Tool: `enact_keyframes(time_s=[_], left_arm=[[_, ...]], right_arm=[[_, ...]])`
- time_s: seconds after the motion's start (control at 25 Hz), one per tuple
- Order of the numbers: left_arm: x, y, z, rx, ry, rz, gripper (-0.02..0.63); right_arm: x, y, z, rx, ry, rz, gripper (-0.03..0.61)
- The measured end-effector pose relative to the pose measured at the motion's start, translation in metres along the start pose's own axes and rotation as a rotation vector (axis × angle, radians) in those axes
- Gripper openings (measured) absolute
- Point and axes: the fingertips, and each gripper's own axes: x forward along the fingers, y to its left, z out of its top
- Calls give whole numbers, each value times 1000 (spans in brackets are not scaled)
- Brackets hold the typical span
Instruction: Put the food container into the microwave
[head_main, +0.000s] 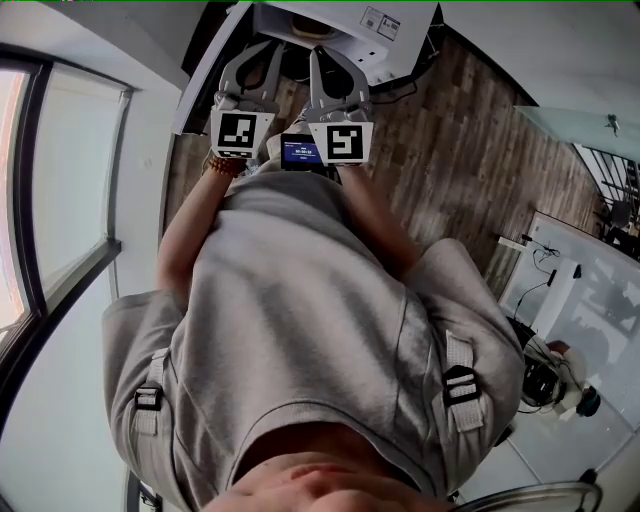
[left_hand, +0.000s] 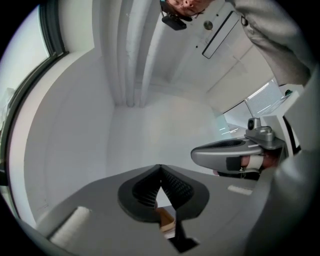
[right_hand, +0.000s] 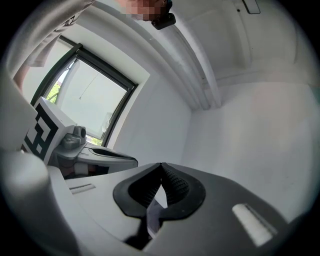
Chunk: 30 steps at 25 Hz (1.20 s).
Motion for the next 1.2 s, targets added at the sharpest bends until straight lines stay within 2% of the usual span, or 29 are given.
enact_keyframes(time_s=[0.12,0.32,1.2], left_arm=[[-2,-4,-17,-6,39,-9,-2],[-1,-13,-34,9,72,-24,-2],[-5,-4,-39,-20,92,-2,-3]], right_arm=[[3,5,-11,45,-19,2,12],[4,18,-33,60,27,18,12],[8,31,-51,90,86,81,5]])
